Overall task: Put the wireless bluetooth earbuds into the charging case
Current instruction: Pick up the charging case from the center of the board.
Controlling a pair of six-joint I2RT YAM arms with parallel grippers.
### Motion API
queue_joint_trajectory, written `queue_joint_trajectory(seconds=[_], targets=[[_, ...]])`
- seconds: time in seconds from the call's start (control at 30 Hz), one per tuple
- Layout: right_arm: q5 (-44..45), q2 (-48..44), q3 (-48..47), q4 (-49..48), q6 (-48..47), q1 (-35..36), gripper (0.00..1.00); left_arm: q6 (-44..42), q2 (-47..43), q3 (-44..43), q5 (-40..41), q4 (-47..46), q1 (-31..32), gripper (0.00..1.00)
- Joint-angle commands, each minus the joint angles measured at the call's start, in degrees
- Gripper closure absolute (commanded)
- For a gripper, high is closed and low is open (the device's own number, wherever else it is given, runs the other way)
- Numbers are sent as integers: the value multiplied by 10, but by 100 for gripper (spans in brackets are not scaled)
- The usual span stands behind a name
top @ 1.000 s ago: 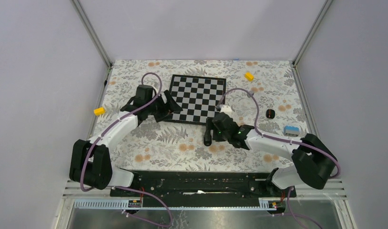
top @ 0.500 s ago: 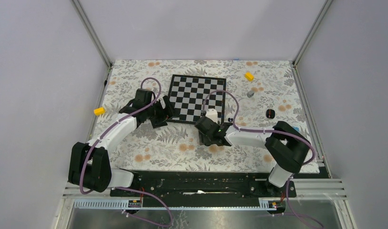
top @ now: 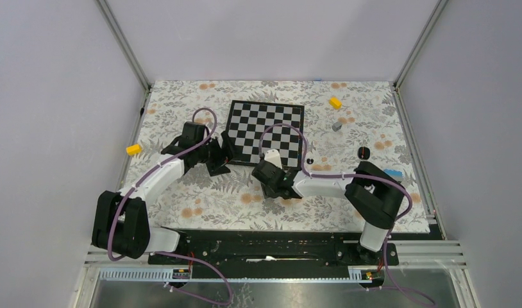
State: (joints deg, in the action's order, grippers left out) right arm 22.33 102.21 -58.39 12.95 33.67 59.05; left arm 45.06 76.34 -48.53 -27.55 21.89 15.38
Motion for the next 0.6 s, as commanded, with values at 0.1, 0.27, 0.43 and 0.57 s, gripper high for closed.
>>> queue_joint_trajectory(seconds=[0.1,0.27,0.43,0.57], targets=[[-43,-111,96,-122,-62,0,66,17,10,40,-179,-86,-3,9],[-65,-196,171,-230,-73,0,65,25,32,59,-243,-132,3,11],[-76,-255,209,-303,-93,0,64,53,27,74,-251,-193,42,14],[-88,-260,207,-318,-107,1,63,80,39,87,-242,-246,54,15]])
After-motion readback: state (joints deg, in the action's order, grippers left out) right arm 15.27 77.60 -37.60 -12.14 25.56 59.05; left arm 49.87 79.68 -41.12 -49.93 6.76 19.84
